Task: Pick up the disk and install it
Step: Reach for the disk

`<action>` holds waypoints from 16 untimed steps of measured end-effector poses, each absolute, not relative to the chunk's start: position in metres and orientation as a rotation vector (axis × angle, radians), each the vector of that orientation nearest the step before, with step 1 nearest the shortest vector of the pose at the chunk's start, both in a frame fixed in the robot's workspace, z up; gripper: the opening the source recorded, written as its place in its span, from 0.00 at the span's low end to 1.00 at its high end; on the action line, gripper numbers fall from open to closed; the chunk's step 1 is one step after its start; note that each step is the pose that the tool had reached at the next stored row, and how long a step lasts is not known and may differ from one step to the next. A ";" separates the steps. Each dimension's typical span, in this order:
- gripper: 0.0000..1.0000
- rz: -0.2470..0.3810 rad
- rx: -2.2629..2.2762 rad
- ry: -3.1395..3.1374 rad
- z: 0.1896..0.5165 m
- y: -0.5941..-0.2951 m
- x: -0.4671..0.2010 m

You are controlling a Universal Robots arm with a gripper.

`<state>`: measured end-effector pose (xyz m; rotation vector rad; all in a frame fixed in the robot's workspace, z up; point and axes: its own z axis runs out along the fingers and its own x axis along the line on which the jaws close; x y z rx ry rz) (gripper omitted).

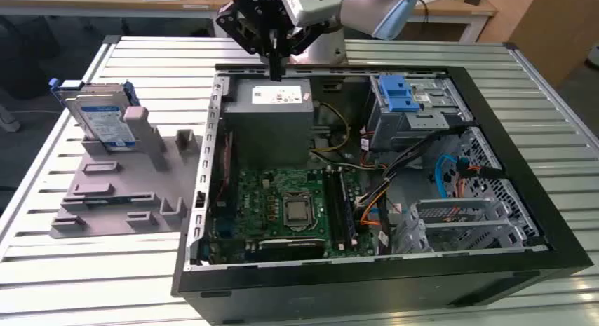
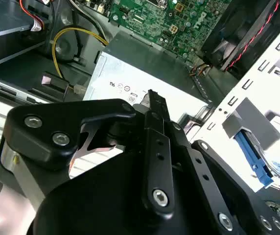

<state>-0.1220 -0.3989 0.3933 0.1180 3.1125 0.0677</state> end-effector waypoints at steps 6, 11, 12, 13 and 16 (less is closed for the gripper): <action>0.11 0.067 0.118 3.113 0.393 -0.399 -0.123; 0.11 0.068 0.118 3.112 0.393 -0.399 -0.125; 0.11 0.068 0.118 3.112 0.393 -0.399 -0.125; 0.11 0.068 0.118 3.112 0.393 -0.399 -0.126; 0.11 0.068 0.118 3.112 0.393 -0.399 -0.127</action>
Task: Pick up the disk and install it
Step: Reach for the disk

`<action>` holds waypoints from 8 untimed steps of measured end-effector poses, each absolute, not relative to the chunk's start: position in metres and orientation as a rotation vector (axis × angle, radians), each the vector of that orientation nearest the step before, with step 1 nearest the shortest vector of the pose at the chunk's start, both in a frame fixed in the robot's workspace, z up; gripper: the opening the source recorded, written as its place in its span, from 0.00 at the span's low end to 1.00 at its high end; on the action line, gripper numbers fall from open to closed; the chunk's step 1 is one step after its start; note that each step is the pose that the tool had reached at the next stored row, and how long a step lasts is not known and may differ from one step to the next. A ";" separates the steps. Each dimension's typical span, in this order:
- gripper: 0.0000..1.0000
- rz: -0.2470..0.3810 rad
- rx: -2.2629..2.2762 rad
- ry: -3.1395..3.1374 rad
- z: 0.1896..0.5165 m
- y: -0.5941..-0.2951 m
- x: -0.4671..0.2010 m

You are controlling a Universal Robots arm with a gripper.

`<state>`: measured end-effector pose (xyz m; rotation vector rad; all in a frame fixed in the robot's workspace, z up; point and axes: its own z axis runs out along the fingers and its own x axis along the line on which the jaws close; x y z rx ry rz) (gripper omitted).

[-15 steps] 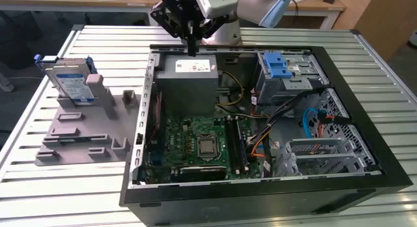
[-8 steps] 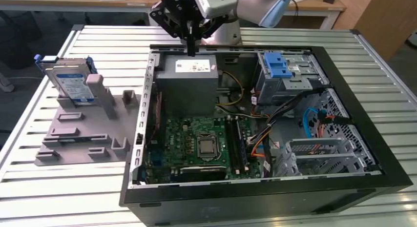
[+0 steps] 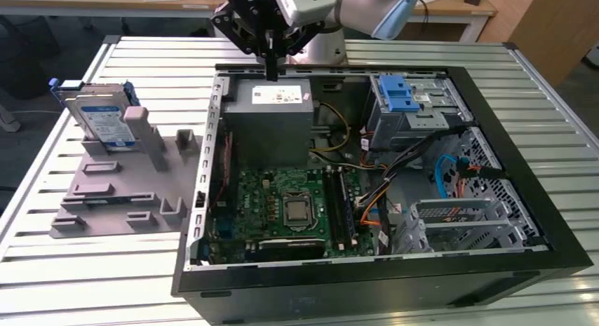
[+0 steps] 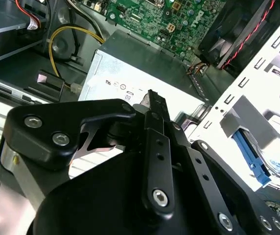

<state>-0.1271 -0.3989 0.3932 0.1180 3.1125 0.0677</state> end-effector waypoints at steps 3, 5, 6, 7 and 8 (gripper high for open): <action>0.11 0.068 0.118 3.112 0.393 -0.399 -0.128; 0.11 0.068 0.118 3.112 0.393 -0.399 -0.129; 0.11 0.068 0.118 3.113 0.393 -0.399 -0.129; 0.11 0.068 0.118 3.113 0.393 -0.399 -0.129; 0.11 0.068 0.118 3.112 0.393 -0.399 -0.129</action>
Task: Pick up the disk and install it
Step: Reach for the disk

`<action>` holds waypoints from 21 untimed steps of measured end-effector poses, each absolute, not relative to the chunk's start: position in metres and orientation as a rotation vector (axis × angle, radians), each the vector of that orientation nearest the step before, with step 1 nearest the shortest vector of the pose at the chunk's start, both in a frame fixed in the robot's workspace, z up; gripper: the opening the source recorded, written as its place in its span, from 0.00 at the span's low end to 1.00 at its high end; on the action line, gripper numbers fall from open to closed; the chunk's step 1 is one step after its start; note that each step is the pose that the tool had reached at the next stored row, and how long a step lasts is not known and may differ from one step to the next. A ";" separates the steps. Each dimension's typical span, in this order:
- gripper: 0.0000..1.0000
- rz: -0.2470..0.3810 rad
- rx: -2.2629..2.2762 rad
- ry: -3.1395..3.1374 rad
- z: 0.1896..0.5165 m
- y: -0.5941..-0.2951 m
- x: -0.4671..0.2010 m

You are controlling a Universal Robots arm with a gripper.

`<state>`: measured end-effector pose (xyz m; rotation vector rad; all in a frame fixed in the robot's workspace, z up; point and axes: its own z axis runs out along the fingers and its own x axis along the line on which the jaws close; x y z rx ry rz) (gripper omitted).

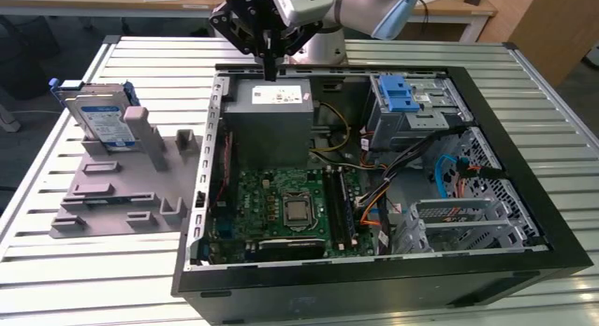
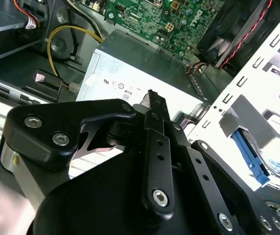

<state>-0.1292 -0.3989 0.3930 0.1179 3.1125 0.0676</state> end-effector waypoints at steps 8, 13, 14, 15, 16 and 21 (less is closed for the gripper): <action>0.11 0.068 0.118 3.112 0.392 -0.399 -0.134; 0.11 0.068 0.118 3.112 0.392 -0.399 -0.136; 0.11 0.068 0.118 3.113 0.392 -0.399 -0.136; 0.11 0.068 0.118 3.112 0.392 -0.399 -0.136; 0.11 0.068 0.118 3.112 0.392 -0.399 -0.136; 0.11 0.068 0.118 3.113 0.392 -0.399 -0.137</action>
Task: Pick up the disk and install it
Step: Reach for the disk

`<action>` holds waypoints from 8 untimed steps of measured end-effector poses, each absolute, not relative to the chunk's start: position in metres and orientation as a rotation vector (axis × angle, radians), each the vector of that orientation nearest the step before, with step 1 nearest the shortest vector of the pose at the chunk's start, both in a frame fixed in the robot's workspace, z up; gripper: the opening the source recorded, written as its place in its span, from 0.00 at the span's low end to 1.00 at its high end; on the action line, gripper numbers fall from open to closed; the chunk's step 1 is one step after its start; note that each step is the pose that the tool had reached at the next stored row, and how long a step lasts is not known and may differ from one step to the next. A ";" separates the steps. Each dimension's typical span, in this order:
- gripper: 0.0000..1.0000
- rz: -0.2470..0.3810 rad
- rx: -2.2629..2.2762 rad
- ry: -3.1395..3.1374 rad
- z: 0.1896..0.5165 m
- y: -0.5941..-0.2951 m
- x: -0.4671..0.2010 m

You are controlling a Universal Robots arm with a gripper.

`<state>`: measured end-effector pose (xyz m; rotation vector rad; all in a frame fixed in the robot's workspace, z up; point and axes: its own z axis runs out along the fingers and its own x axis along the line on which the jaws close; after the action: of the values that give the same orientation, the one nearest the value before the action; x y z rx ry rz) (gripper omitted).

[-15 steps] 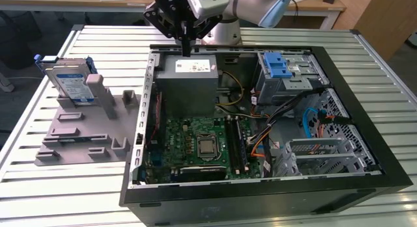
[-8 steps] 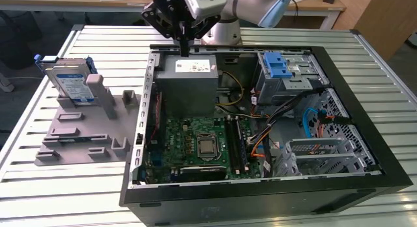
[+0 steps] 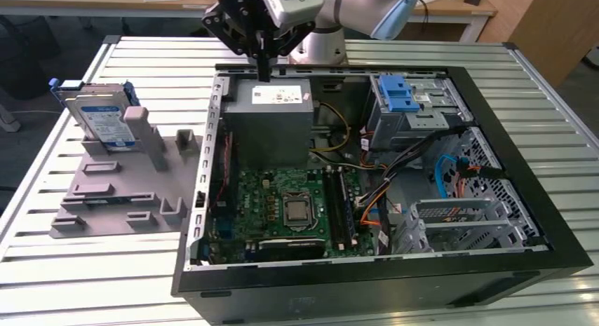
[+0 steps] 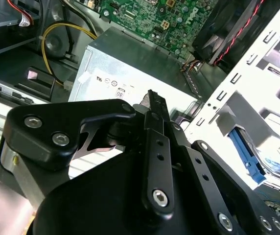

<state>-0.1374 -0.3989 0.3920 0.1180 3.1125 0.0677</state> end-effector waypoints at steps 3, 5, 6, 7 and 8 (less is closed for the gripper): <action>0.11 0.068 0.118 3.113 0.392 -0.399 -0.138; 0.11 0.068 0.118 3.112 0.392 -0.399 -0.138; 0.11 0.068 0.118 3.113 0.392 -0.399 -0.139; 0.11 0.068 0.118 3.112 0.392 -0.399 -0.139; 0.11 0.068 0.118 3.113 0.392 -0.399 -0.139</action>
<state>-0.1389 -0.3989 0.3919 0.1180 3.1125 0.0676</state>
